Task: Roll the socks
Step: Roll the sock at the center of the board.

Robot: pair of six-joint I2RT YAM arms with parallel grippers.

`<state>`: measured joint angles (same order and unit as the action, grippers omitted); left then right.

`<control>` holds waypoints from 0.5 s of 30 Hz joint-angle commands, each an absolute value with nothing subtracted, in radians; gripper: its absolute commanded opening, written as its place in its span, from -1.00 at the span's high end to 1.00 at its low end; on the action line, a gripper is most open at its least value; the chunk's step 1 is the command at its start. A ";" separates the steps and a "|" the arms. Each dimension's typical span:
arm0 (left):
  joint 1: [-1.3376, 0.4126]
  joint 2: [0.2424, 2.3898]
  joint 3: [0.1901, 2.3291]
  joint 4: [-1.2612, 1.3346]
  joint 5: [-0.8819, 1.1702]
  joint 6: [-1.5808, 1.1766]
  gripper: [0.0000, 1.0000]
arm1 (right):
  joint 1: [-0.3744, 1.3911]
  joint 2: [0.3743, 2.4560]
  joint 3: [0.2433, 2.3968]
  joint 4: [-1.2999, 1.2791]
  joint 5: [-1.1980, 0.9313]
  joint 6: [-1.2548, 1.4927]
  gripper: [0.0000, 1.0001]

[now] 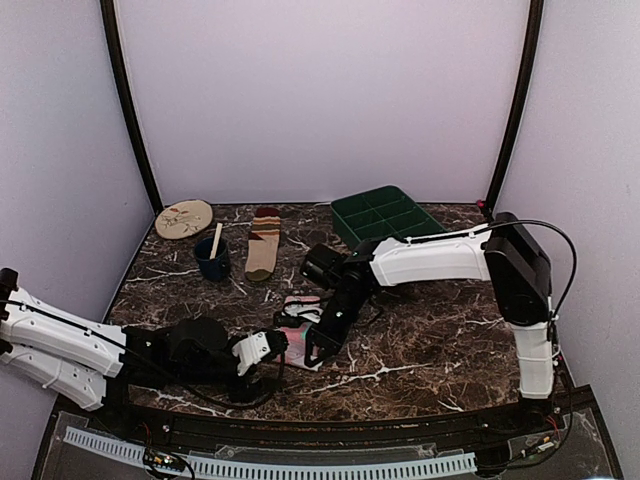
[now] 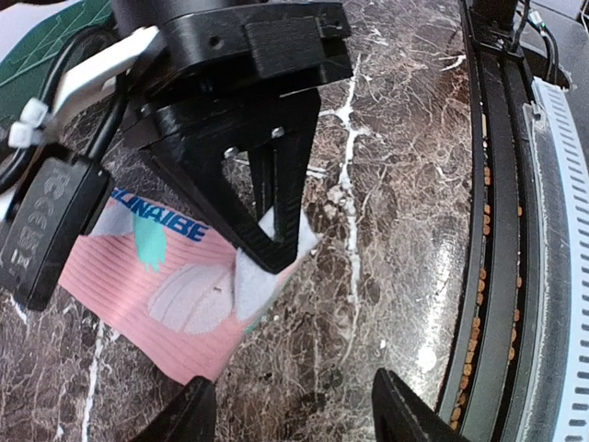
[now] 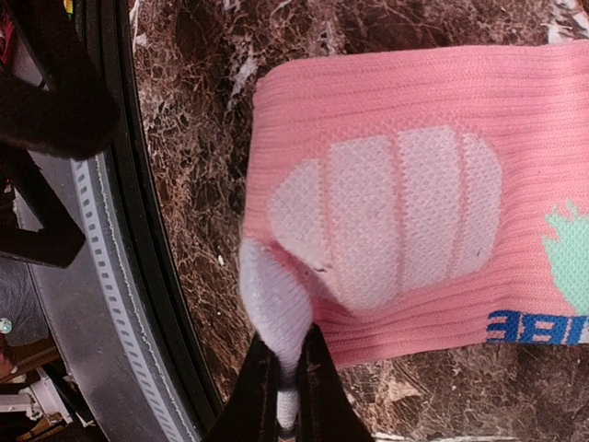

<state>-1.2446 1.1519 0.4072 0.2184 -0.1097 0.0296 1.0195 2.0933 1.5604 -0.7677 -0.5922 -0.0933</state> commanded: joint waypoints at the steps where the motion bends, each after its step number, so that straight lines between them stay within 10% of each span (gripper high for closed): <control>1: -1.259 1.195 0.446 0.269 -0.112 0.140 -0.21 | 1.014 2.128 1.594 -0.816 -0.654 -0.106 1.00; 15: -1.261 1.330 0.495 0.308 -0.146 0.287 -0.21 | 1.014 2.143 1.615 -0.847 -0.676 -0.115 1.00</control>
